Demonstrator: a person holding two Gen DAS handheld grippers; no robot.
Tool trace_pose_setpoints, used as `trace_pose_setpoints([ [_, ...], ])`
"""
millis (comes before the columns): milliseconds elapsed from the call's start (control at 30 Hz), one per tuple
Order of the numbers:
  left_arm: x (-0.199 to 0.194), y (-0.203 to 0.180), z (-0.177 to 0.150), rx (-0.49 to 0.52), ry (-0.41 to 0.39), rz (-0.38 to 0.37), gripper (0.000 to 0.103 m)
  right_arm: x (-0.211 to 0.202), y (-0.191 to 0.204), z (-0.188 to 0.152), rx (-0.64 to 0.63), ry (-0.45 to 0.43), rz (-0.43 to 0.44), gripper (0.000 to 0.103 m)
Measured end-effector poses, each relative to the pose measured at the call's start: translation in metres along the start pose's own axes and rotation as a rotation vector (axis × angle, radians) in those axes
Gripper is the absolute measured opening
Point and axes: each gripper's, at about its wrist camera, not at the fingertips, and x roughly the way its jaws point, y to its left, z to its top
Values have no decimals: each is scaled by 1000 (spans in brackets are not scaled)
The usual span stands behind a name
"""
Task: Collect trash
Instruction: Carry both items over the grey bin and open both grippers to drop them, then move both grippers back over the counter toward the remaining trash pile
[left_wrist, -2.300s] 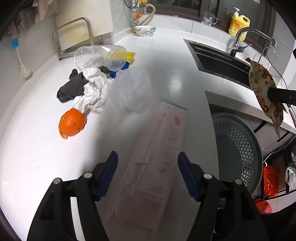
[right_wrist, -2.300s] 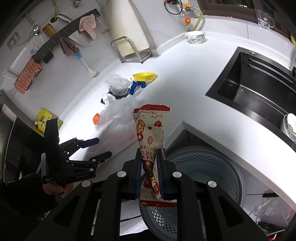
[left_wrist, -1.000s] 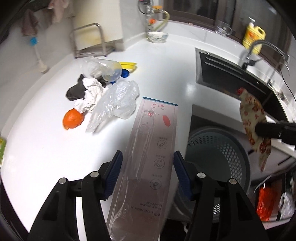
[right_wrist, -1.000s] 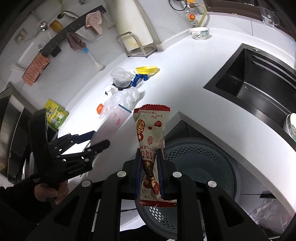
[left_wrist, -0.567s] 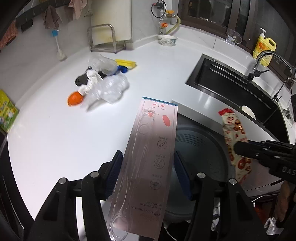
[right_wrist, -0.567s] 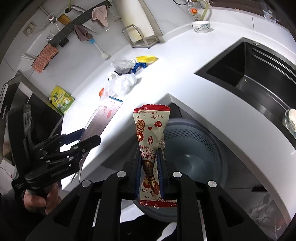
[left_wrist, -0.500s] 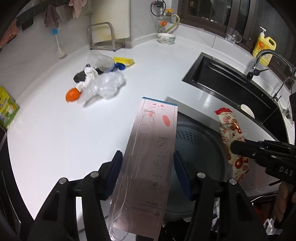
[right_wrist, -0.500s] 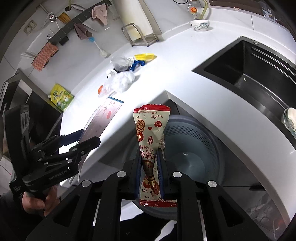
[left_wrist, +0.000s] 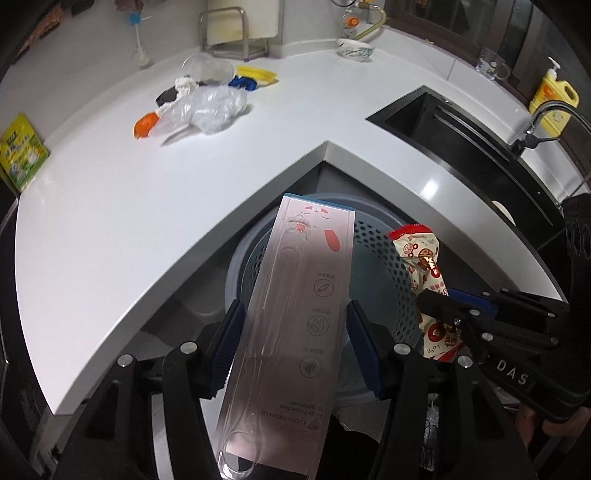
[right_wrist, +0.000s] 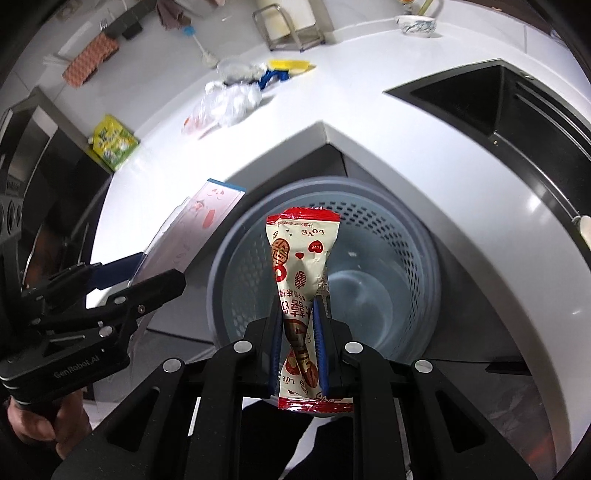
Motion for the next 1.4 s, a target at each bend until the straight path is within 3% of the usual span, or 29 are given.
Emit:
trace_pose_setpoints([
  [400,27,7,-1,-88,56,23,57,36,-3,-1,-14,59,31,16],
  [467,27,9,-1,-103,57,23,62,36,-4,1,-13,57,29,23],
  [533,25,10,0,-115,51,31,69,33,-6,4,-10,42,17,43],
  [600,22,11,-1,-120,42,38,72,29,-9,4,0,25,15,49],
  [1100,9,16,4,-150,16,81,80,14,-23,3,18,20,24,50],
  [1400,-11,29,14,-180,-38,143,84,3,-25,17,-7,-20,44,51],
])
